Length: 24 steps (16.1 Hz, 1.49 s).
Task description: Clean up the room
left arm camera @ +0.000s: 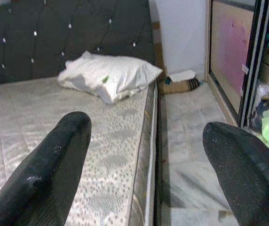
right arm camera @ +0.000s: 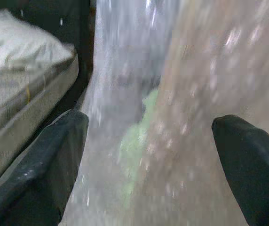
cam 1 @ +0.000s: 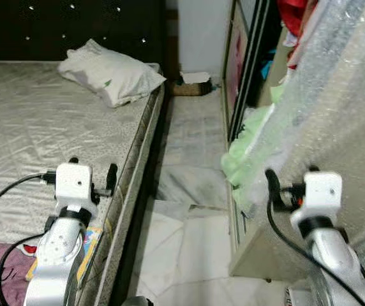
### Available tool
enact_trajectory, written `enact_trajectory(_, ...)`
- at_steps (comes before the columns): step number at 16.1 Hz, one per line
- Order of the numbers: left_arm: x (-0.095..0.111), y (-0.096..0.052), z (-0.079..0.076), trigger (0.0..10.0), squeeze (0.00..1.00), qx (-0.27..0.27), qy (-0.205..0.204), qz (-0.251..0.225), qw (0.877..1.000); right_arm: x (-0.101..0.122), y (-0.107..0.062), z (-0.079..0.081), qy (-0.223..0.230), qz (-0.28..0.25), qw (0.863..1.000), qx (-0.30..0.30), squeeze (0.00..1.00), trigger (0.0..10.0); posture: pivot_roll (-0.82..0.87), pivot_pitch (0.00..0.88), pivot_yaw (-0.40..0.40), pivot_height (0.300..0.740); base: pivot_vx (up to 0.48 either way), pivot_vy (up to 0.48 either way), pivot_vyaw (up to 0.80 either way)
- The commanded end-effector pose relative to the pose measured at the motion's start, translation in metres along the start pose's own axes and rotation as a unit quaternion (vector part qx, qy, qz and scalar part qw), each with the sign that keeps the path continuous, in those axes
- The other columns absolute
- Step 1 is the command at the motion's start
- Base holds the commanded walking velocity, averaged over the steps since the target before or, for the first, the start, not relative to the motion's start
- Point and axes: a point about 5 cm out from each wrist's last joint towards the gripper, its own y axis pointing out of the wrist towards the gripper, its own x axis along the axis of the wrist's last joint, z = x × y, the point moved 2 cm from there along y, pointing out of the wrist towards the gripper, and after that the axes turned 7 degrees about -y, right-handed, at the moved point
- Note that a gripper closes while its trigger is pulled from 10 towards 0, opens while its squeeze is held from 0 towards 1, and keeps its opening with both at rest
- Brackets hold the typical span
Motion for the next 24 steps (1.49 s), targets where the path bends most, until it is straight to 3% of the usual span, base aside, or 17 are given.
enact_trajectory(1, 0.005, -0.004, -0.001, 10.0, 0.00, -0.007, 0.002, -0.004, 1.000, 0.003, -0.007, -0.005, -0.015, -0.002, 1.000, -0.002, 0.00, 10.0, -0.02, 0.000, 0.016, 0.740, 0.000, 0.000, 0.00)
enact_trajectory(3, 0.001, -0.008, -0.002, 10.0, 0.00, -0.008, 0.003, 0.004, 1.000, -0.019, -0.032, -0.018, -0.057, 0.047, 0.997, -0.001, 0.00, 10.0, -0.04, 0.000, 0.017, 0.740, 0.000, 0.000, 0.00)
enact_trajectory(6, 0.004, 0.001, -0.007, 10.0, 0.00, -0.016, 0.000, -0.001, 1.000, -0.094, -0.057, -0.033, -0.025, 0.208, 0.977, -0.043, 0.00, 10.0, -0.05, 0.000, 0.020, 0.740, 0.000, 0.000, 0.00)
enact_trajectory(7, 0.007, 0.005, -0.008, 10.0, 0.00, -0.017, 0.000, -0.006, 1.000, -0.127, -0.069, -0.035, -0.003, 0.272, 0.960, -0.060, 0.00, 10.0, -0.04, 0.000, 0.022, 0.740, 0.000, 0.000, 0.00)
enact_trajectory(8, 0.007, 0.006, -0.008, 10.0, 0.00, -0.016, 0.000, -0.007, 1.000, -0.131, -0.071, -0.035, 0.001, 0.280, 0.958, -0.063, 0.00, 10.0, -0.04, 0.000, 0.022, 0.740, 0.000, 0.000, 0.00)
enact_trajectory(9, 0.011, 0.011, -0.006, 10.0, 0.00, -0.007, -0.003, -0.016, 1.000, -0.167, -0.082, -0.028, -0.006, 0.347, 0.937, -0.036, 0.00, 10.0, -0.04, 0.000, 0.019, 0.740, 0.000, 0.000, 0.00)
enact_trajectory(11, 0.013, 0.014, -0.008, 10.0, 0.00, -0.009, -0.004, -0.021, 1.000, -0.203, -0.091, -0.028, -0.021, 0.414, 0.910, -0.024, 0.00, 10.0, -0.04, 0.000, 0.015, 0.740, 0.000, 0.000, 0.00)
enact_trajectory(17, 0.014, 0.018, -0.010, 10.0, 0.00, -0.009, -0.004, -0.023, 1.000, -0.221, -0.057, -0.035, -0.064, 0.427, 0.901, 0.027, 0.00, 10.0, -0.01, 0.000, 0.015, 0.740, 0.000, 0.000, 0.65)
enact_trajectory(20, 0.013, 0.019, -0.009, 10.0, 0.00, -0.008, -0.003, -0.024, 1.000, -0.224, -0.056, -0.035, -0.068, 0.438, 0.896, 0.040, 0.00, 10.0, -0.01, 0.000, 0.015, 0.740, 0.000, 0.000, 0.79)
enact_trajectory(24, 0.012, 0.020, -0.010, 10.0, 0.00, -0.013, 0.001, -0.021, 1.000, -0.229, -0.059, -0.024, -0.088, 0.444, 0.887, 0.089, 0.00, 10.0, 0.00, 0.000, 0.019, 0.740, 0.000, 0.000, 0.78)
